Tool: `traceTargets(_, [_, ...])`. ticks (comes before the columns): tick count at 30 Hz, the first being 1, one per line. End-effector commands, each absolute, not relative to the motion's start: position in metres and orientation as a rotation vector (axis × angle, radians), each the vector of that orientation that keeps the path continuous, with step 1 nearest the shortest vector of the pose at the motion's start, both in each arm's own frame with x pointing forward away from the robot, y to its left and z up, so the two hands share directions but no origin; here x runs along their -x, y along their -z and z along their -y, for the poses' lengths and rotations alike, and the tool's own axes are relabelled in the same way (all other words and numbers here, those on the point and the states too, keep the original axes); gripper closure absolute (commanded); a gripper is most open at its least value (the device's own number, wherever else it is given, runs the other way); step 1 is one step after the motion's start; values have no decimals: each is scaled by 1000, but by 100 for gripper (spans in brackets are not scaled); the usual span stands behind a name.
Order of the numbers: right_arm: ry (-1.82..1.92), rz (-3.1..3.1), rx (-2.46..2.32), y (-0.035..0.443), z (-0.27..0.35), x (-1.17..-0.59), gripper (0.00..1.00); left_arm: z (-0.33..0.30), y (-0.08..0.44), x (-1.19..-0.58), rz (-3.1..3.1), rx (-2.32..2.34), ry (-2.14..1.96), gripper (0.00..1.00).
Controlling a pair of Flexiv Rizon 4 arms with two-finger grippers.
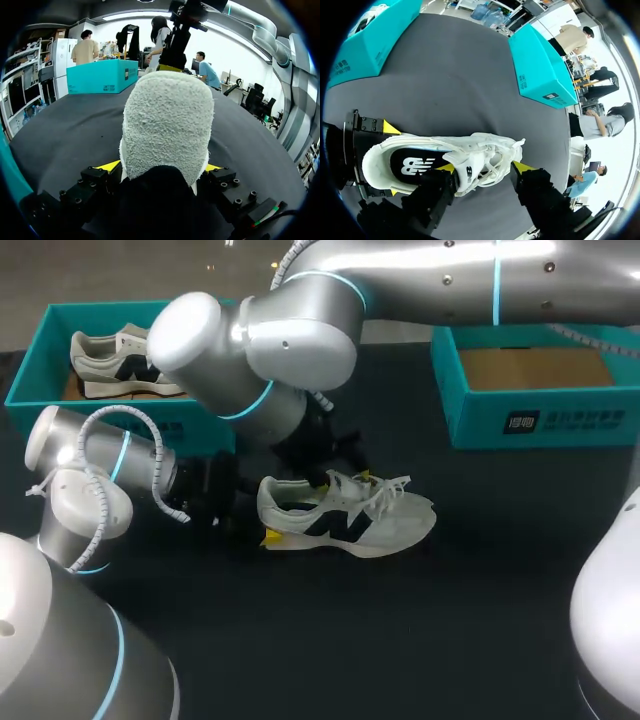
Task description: Take the shoe out of the shoebox, open the shoe tongue, remove and reinsert the insole, then place the shoe into the shoebox
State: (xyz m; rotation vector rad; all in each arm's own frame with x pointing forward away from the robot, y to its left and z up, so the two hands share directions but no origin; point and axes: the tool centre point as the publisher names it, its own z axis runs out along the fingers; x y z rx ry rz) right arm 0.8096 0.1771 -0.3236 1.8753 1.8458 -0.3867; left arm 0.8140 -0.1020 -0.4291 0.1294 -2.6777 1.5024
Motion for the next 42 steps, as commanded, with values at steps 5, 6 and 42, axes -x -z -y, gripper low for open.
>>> traceTargets(5, [317,-1890,-1953,313,-165,-810,100,102,432,-813,2678,-130,-1504,100])
traceTargets(6, [309,-1896,-1956,313,-164,-812,100,102,432,-813,2678,-130,-1504,100])
traceTargets(42, [38,-1889,-2360,349,-85,-824,100,102,432,-813,2678,-130,-1504,100])
